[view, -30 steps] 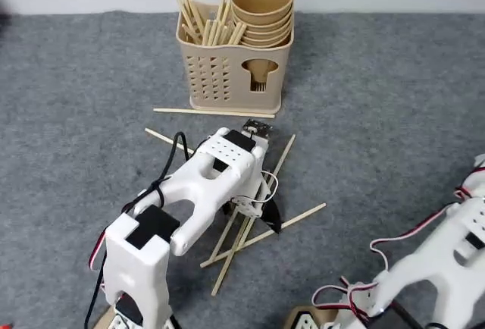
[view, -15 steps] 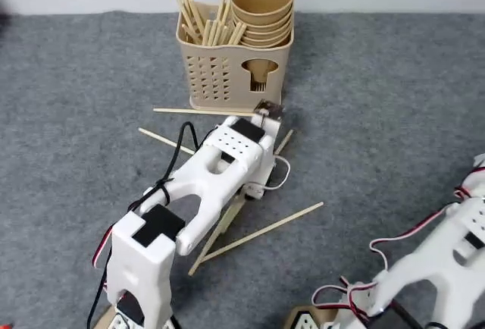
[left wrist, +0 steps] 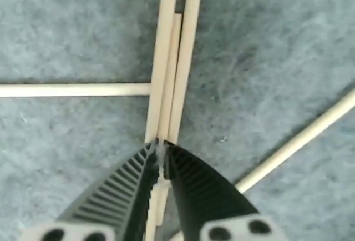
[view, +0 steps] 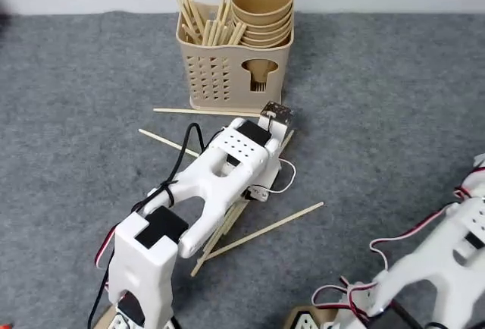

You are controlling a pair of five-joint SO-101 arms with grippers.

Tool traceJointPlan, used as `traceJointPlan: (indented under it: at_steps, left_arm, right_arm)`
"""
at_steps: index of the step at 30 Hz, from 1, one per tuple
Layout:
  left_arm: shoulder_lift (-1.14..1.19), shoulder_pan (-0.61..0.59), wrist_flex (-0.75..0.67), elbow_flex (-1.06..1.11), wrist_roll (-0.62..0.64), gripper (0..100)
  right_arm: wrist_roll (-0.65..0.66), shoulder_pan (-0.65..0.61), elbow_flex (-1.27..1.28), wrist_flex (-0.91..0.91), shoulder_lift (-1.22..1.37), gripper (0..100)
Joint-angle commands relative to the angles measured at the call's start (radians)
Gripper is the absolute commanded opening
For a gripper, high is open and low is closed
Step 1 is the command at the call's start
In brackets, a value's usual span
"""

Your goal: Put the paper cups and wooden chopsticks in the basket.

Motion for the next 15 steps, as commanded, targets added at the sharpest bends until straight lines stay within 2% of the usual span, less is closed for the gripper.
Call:
traceJointPlan:
  at_steps: [1, 9, 15]
  left_arm:
    - [-0.018, 0.006, 0.000, -0.008, 0.006, 2]
    - [-0.015, 0.003, 0.074, -0.007, 0.008, 27]
    - [-0.014, 0.000, 0.094, -0.008, 0.008, 28]
  right_arm:
    - [-0.009, -0.012, -0.008, -0.018, -0.004, 23.7]
    - [-0.009, -0.012, -0.008, -0.018, -0.004, 23.7]
    - [-0.009, -0.012, -0.008, -0.018, -0.004, 23.7]
